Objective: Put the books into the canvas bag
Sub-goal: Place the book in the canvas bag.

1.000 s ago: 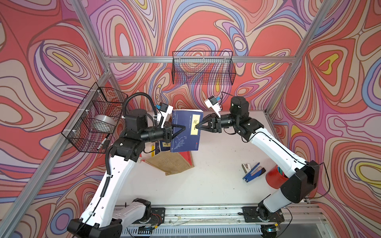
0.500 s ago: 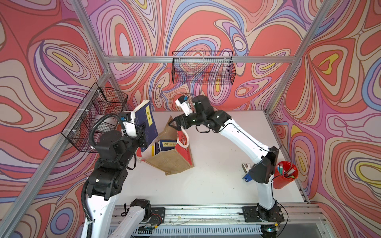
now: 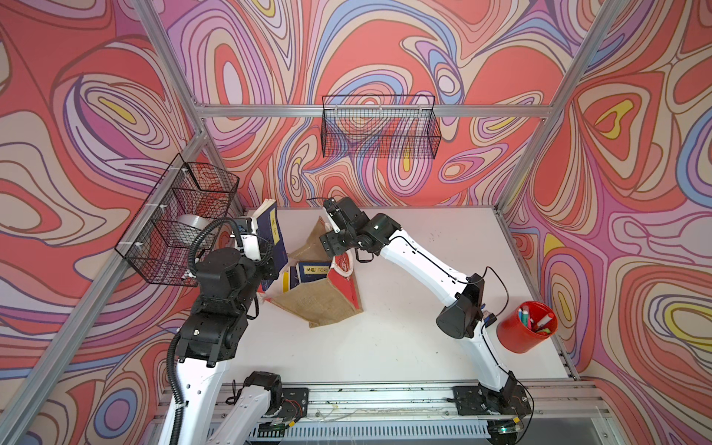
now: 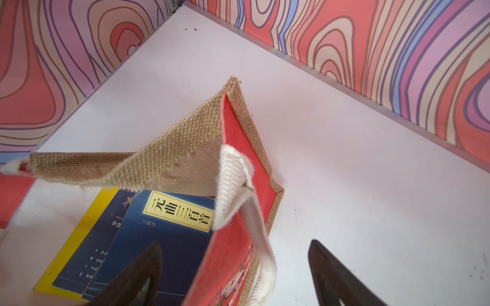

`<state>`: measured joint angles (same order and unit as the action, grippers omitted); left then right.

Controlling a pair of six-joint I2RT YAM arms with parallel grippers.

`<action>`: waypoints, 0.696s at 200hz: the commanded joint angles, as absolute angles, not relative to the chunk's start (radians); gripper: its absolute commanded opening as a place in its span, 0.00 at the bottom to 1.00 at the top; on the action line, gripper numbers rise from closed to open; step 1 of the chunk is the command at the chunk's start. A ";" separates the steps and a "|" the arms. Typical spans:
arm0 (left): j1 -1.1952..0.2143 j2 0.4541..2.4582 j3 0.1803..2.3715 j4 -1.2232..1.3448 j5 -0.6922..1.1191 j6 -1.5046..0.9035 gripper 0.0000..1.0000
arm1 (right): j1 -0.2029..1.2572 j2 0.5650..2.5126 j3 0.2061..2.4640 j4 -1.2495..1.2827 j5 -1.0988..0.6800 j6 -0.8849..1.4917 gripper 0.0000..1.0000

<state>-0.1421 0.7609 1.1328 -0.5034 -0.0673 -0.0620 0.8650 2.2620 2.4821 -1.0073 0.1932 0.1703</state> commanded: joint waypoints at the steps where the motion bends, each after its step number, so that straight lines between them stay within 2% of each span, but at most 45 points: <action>1: -0.133 0.753 1.118 -0.408 -0.027 -0.062 0.00 | 0.862 2.299 2.583 -1.067 0.233 0.150 0.81; 20: -0.133 0.762 1.108 -0.402 0.015 -0.078 0.00 | 0.854 2.349 2.639 -1.083 0.207 0.156 0.73; 36: -0.133 0.774 1.104 -0.402 0.056 -0.093 0.00 | 0.847 2.340 2.601 -1.019 0.195 0.159 0.56; 45: -0.133 0.778 1.100 -0.403 0.080 -0.102 0.00 | 0.838 2.342 2.601 -0.994 0.181 0.158 0.51; 69: -0.133 0.777 1.086 -0.393 0.143 -0.129 0.00 | 0.814 2.386 2.679 -1.003 0.149 0.152 0.49; 119: -0.133 0.795 0.997 -0.304 0.273 -0.198 0.00 | 0.771 2.399 2.677 -0.973 -0.011 0.168 0.36; 128: -0.133 0.800 0.979 -0.280 0.275 -0.227 0.00 | 0.771 2.402 2.677 -0.970 -0.029 0.163 0.28; 139: -0.133 0.802 0.949 -0.233 0.274 -0.269 0.00 | 0.771 2.397 2.670 -0.960 -0.032 0.168 0.08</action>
